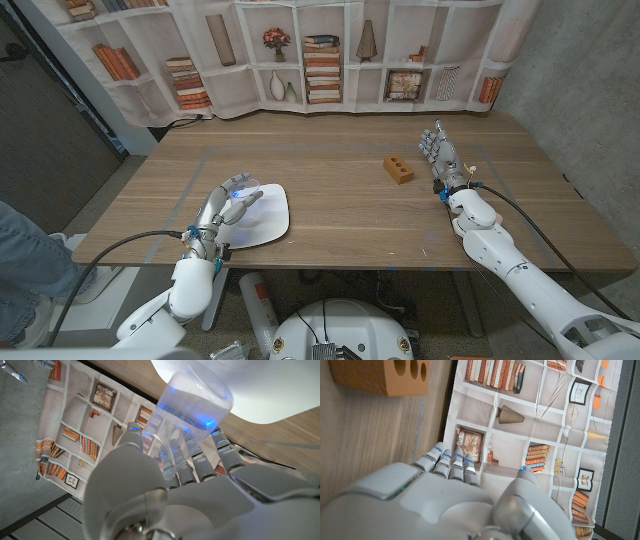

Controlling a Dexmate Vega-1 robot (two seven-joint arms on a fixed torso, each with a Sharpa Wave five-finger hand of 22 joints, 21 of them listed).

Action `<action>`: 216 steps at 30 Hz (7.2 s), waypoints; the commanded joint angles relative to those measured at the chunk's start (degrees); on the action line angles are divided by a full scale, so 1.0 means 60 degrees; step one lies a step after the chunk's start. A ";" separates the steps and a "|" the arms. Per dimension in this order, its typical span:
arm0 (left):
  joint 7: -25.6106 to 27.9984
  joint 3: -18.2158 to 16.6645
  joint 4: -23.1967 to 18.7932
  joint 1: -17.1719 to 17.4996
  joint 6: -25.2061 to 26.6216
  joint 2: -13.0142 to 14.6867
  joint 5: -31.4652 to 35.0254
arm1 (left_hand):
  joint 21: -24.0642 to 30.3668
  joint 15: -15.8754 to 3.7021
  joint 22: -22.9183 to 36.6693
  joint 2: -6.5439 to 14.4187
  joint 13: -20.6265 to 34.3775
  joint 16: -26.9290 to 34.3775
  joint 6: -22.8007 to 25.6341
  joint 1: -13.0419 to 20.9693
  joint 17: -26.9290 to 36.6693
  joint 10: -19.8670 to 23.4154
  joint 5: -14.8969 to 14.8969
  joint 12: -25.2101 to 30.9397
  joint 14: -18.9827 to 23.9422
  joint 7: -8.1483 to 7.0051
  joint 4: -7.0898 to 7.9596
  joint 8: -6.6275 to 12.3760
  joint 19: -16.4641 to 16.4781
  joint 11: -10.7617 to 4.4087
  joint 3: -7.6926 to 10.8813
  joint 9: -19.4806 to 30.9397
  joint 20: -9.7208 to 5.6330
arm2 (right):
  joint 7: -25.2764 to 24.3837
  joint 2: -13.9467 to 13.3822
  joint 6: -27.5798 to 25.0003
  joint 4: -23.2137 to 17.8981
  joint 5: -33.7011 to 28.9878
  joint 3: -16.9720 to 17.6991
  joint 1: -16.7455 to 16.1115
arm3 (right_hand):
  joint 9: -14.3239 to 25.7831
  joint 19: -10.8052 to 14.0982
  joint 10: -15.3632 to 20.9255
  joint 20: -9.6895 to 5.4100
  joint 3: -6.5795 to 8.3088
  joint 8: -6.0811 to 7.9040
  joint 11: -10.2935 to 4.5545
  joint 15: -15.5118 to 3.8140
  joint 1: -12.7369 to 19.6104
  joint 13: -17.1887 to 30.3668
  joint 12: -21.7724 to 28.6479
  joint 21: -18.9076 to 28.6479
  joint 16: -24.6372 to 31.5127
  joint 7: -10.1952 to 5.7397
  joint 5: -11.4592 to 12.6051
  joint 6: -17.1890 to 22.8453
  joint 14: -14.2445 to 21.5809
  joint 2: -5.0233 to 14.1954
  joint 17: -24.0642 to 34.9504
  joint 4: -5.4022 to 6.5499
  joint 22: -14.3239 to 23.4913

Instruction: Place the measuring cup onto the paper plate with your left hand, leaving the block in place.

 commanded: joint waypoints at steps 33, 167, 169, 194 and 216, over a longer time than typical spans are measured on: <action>0.0512 0.0181 0.0356 0.0271 -0.0469 -0.0072 -0.0212 | -0.0228 0.0100 0.0057 0.0025 0.0036 -0.0151 -0.0031 -0.0049 -0.0067 -0.0226 0.0115 -0.0123 -0.0490 -0.0049 -0.0032 -0.0082 -0.0487 -0.0071 0.0143 -0.0014 0.0107 | 0.0020 -0.0048 -0.0182 -0.0017 -0.0057 -0.0083 0.0070 | 0.0019 0.0062 0.0118 0.0002 -0.0045 0.0012 -0.0041 -0.0020 0.0020 0.0043 -0.0029 0.0039 0.0009 0.0001 -0.0055 0.0106 0.0097 0.0142 0.0033 -0.0003 0.0055; 0.0687 -0.0266 -0.0505 0.0707 0.0748 -0.0310 -0.0193 | -0.0822 0.0778 0.0172 -0.1110 -0.0174 -0.0252 -0.2915 -0.3341 -0.0180 -0.2786 0.0803 -0.0311 -0.3036 0.0449 0.1476 -0.0904 -0.2297 0.0765 -0.1470 0.0017 0.0438 | 0.0538 0.0077 -0.0382 0.0795 0.0147 -0.0190 0.0530 | 0.0022 0.0042 0.0180 0.0033 -0.0092 0.0013 -0.0051 0.0003 0.0084 0.0054 -0.0025 0.0033 0.0013 -0.0071 -0.0074 0.0134 0.0147 0.0208 0.0038 -0.0055 0.0057; 0.0682 -0.0260 -0.0570 0.0692 0.0960 -0.0264 -0.0104 | -0.0841 0.0808 0.0170 -0.1137 -0.0181 -0.0254 -0.2971 -0.3365 -0.0184 -0.2863 0.0834 -0.0326 -0.3072 0.0453 0.1484 -0.0908 -0.2354 0.0795 -0.1499 0.0016 0.0435 | 0.0533 0.0086 -0.0386 0.0808 0.0157 -0.0187 0.0532 | 0.0022 0.0043 0.0181 0.0034 -0.0093 0.0013 -0.0046 0.0002 0.0084 0.0054 -0.0025 0.0034 0.0012 -0.0072 -0.0075 0.0135 0.0144 0.0208 0.0038 -0.0055 0.0057; 0.0488 -0.0105 -0.0634 0.0217 0.1249 0.0023 -0.0115 | -0.0898 0.0841 0.0162 -0.1217 -0.0215 -0.0237 -0.3008 -0.3445 -0.0202 -0.2940 0.0984 -0.0280 -0.3199 0.0488 0.1517 -0.0843 -0.2554 0.0810 -0.1609 0.0009 0.0431 | 0.0426 0.0129 -0.0253 0.0880 0.0206 -0.0079 0.0464 | 0.0022 0.0031 0.0199 0.0047 -0.0109 0.0010 -0.0022 0.0006 0.0080 0.0055 -0.0020 0.0032 0.0011 -0.0084 -0.0080 0.0132 0.0147 0.0216 0.0040 -0.0056 0.0058; 0.0328 -0.0600 -0.1052 0.0556 0.0906 0.0202 -0.0119 | -0.0839 0.0707 0.0159 -0.1138 -0.0277 -0.0088 -0.2420 -0.3423 -0.0243 -0.2435 0.1221 -0.0034 -0.2977 0.0396 0.1543 -0.0577 -0.2527 0.0656 -0.1658 -0.0007 0.0423 | 0.0242 0.0040 -0.0214 0.0484 0.0177 -0.0019 0.0220 | 0.0022 0.0037 0.0190 0.0044 -0.0120 0.0011 -0.0032 -0.0005 0.0085 0.0055 -0.0027 0.0036 0.0008 -0.0070 -0.0082 0.0138 0.0143 0.0225 0.0039 -0.0061 0.0058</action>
